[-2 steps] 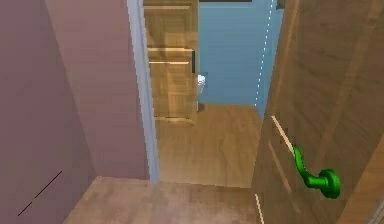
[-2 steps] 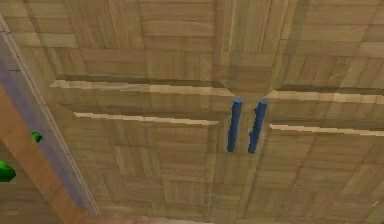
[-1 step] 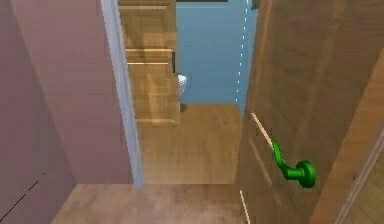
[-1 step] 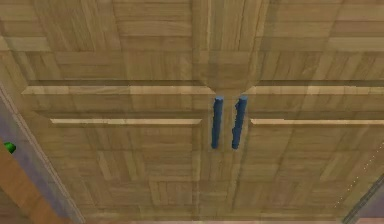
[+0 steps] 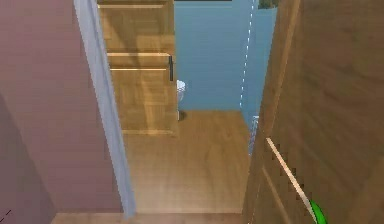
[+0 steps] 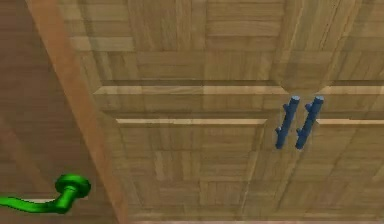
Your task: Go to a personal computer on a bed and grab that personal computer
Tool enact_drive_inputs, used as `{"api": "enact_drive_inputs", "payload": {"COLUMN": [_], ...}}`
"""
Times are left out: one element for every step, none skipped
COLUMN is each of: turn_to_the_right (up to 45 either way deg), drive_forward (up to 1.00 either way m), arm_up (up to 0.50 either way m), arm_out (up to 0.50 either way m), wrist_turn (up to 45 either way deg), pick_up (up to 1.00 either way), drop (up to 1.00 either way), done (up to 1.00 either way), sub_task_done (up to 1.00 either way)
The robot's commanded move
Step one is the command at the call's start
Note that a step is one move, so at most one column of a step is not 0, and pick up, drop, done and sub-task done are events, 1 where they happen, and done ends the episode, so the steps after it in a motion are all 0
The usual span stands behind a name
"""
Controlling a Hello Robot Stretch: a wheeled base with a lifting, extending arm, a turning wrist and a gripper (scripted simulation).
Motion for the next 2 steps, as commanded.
{"api": "enact_drive_inputs", "payload": {"turn_to_the_right": [0.0, 0.0], "drive_forward": [1.0, 0.2], "arm_up": [0.0, 0.0], "arm_out": [0.0, 0.0], "wrist_turn": [0.0, 0.0], "pick_up": [0.0, 0.0], "drop": [0.0, 0.0], "done": [0.0, 0.0], "sub_task_done": [0.0, 0.0]}}
